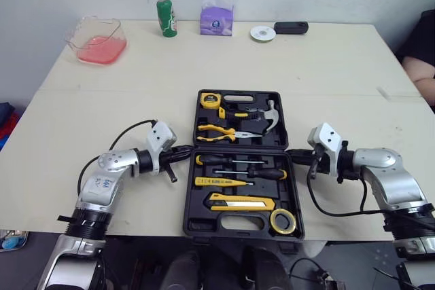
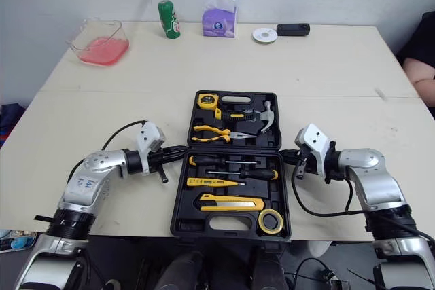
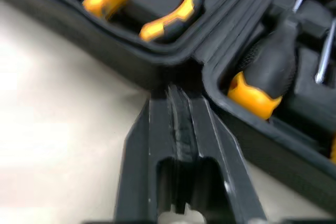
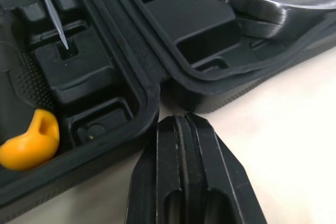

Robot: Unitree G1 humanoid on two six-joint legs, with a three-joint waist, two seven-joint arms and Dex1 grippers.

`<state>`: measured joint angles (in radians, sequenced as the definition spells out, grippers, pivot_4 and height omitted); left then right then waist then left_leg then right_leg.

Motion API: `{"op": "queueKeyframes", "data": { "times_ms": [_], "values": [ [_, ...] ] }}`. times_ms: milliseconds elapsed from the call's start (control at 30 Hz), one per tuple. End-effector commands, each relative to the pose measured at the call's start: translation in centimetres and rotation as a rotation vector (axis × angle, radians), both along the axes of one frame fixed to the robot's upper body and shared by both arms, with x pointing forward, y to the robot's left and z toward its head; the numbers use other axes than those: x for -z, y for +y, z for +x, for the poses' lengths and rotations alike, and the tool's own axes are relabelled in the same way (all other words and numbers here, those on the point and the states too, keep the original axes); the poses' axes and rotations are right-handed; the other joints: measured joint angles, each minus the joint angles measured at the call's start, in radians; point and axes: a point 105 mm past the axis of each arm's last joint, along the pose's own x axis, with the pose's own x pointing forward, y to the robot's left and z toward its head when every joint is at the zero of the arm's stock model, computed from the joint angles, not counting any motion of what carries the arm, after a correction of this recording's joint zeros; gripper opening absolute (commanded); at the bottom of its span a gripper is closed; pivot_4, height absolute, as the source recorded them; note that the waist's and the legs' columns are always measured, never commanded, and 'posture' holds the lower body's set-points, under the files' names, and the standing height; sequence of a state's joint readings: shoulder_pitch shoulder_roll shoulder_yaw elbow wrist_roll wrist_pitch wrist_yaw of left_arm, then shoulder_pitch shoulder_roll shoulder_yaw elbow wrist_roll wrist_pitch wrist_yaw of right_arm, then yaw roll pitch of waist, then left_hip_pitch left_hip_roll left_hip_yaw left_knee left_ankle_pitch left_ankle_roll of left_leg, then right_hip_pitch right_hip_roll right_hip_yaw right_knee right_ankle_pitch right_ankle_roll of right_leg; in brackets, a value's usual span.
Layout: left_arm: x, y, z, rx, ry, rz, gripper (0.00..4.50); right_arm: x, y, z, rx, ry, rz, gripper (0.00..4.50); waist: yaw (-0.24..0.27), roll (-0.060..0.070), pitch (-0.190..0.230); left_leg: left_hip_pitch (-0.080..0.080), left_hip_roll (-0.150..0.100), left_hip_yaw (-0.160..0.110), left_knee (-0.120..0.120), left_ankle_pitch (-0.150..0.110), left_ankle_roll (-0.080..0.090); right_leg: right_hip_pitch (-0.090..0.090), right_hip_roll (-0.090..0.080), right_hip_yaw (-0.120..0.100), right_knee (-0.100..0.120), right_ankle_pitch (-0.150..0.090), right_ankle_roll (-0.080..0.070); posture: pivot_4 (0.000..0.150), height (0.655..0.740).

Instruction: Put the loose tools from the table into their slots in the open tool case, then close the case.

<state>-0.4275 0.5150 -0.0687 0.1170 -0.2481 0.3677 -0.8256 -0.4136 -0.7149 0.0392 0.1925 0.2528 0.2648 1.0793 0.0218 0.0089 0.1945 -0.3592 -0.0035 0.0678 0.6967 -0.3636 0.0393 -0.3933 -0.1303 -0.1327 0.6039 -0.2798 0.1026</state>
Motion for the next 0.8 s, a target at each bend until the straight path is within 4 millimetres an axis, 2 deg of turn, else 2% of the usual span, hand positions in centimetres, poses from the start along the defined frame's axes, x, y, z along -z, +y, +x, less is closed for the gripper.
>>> {"op": "queueKeyframes", "data": {
  "times_ms": [33,467,667,733,800],
  "values": [
    [-0.5,-1.2,0.5,0.024,-0.038,-0.001,0.01,-1.6,1.2,0.5,-0.018,-0.084,0.025,0.00,-0.002,0.000,0.000,0.000,0.000,0.000,0.000,0.000,0.000,0.000,0.000,0.000,0.000,0.000,0.000,0.150,0.7400],
    [-0.3,-1.3,1.7,-0.017,-0.037,-0.002,0.01,-1.5,0.4,1.4,0.056,-0.108,-0.025,0.00,0.002,0.000,0.000,0.000,-0.001,0.000,0.001,0.000,0.000,0.000,-0.001,0.000,0.002,0.000,0.000,0.150,0.7400],
    [-0.3,0.7,1.9,-0.078,-0.030,0.033,0.01,-1.2,-0.2,1.4,0.073,-0.081,-0.047,0.00,0.000,0.000,0.000,0.000,0.000,0.000,0.001,0.000,0.000,0.000,-0.001,0.000,0.002,0.000,0.000,0.150,0.7400],
    [-0.6,1.4,1.5,-0.079,-0.011,0.019,0.65,-1.3,-1.2,1.9,0.140,-0.095,-0.075,0.00,-0.001,0.000,0.000,0.000,0.000,0.000,0.001,0.000,0.000,0.000,-0.001,0.000,0.002,0.000,0.000,0.150,0.7400],
    [-0.8,3.1,1.1,-0.101,0.015,0.043,1.37,-1.1,-2.2,1.3,0.141,-0.036,-0.104,0.67,-0.003,0.000,0.000,0.000,0.000,0.000,0.001,0.000,0.000,0.000,-0.001,0.000,0.002,0.000,0.000,0.150,0.7400]
  ]
}}
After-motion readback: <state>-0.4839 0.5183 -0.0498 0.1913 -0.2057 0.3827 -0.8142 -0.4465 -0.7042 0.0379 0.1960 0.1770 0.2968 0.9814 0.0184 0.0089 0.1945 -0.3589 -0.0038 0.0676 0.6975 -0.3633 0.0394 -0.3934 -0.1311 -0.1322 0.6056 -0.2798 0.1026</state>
